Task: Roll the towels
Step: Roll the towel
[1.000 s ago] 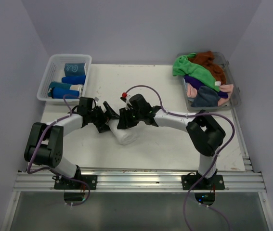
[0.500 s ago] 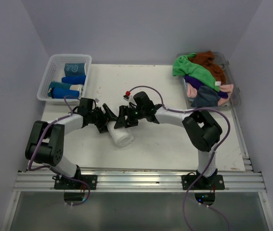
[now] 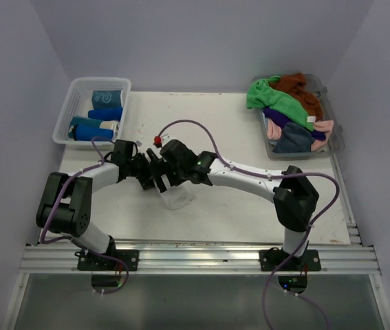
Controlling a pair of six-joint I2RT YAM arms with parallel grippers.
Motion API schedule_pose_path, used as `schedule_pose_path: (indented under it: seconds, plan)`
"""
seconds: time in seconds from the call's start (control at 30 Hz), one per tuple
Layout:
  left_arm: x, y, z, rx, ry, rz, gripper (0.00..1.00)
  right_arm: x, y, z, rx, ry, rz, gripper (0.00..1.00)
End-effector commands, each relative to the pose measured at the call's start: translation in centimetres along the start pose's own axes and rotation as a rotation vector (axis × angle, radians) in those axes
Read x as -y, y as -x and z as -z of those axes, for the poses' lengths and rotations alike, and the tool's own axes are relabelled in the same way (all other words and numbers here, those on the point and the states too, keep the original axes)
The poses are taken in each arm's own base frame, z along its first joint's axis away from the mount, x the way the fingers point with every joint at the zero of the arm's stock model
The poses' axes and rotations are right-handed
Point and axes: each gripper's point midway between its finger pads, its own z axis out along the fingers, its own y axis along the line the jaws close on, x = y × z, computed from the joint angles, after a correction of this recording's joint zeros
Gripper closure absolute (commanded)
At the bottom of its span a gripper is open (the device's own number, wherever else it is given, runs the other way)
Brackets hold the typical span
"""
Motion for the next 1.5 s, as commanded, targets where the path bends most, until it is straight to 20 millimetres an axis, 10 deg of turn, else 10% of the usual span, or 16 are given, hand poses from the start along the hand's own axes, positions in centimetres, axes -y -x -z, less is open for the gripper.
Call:
schedule_pose_path:
  seconds: [0.0, 0.53, 0.77, 1.0, 1.47]
  plan:
    - [-0.5, 0.2, -0.1, 0.018, 0.025, 0.004, 0.27, 1.1, 1.4, 2.6, 0.064, -0.209, 0.171, 0.01]
    - [-0.7, 0.4, 0.2, 0.031, 0.05, 0.008, 0.27, -2.3, -0.4, -0.8, 0.039, -0.455, 0.538, 0.03]
    - [-0.6, 0.4, 0.2, 0.03, 0.046, 0.008, 0.27, -1.4, -0.8, -2.1, 0.032, -0.531, 0.578, 0.35]
    - [-0.5, 0.3, 0.5, 0.033, 0.043, 0.001, 0.21, -2.5, -0.4, -1.2, 0.08, -0.326, 0.416, 0.55]
    - [-0.5, -0.1, 0.4, 0.014, 0.027, -0.01, 0.08, -1.7, -0.2, -1.1, 0.068, 0.124, -0.024, 0.54]
